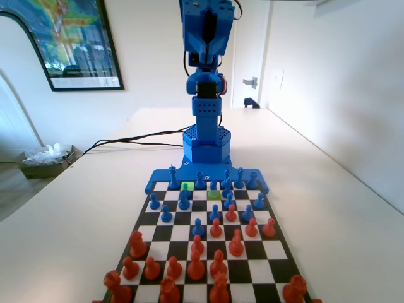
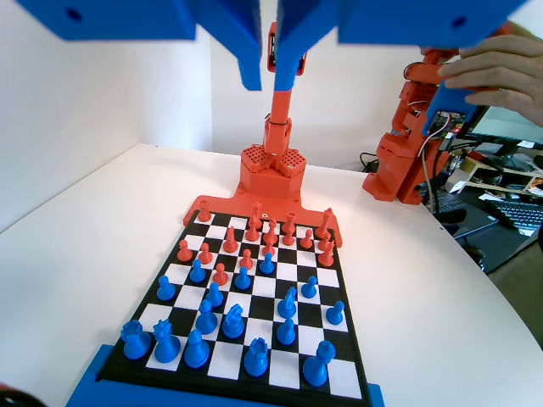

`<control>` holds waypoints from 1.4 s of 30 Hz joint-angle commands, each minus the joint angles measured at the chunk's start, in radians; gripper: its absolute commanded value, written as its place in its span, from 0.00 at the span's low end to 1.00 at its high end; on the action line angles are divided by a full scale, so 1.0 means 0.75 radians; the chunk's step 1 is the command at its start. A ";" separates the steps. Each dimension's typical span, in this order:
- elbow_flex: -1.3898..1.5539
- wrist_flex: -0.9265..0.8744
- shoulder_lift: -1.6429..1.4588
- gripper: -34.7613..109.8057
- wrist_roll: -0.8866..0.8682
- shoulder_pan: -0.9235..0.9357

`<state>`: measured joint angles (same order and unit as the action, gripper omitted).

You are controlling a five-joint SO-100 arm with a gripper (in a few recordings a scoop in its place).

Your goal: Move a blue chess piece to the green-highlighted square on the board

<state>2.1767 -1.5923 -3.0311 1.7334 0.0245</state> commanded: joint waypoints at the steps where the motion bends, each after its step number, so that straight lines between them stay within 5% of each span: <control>1: 0.002 0.022 -0.031 0.25 0.002 0.004; 12: -0.223 -0.092 0.047 0.25 -0.055 -0.049; 31: -0.479 -0.074 0.577 0.25 -0.867 -0.186; 42: -0.303 -0.039 0.757 0.27 -1.356 -0.305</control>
<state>1.9113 -1.6352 -2.4897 0.7931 -0.1703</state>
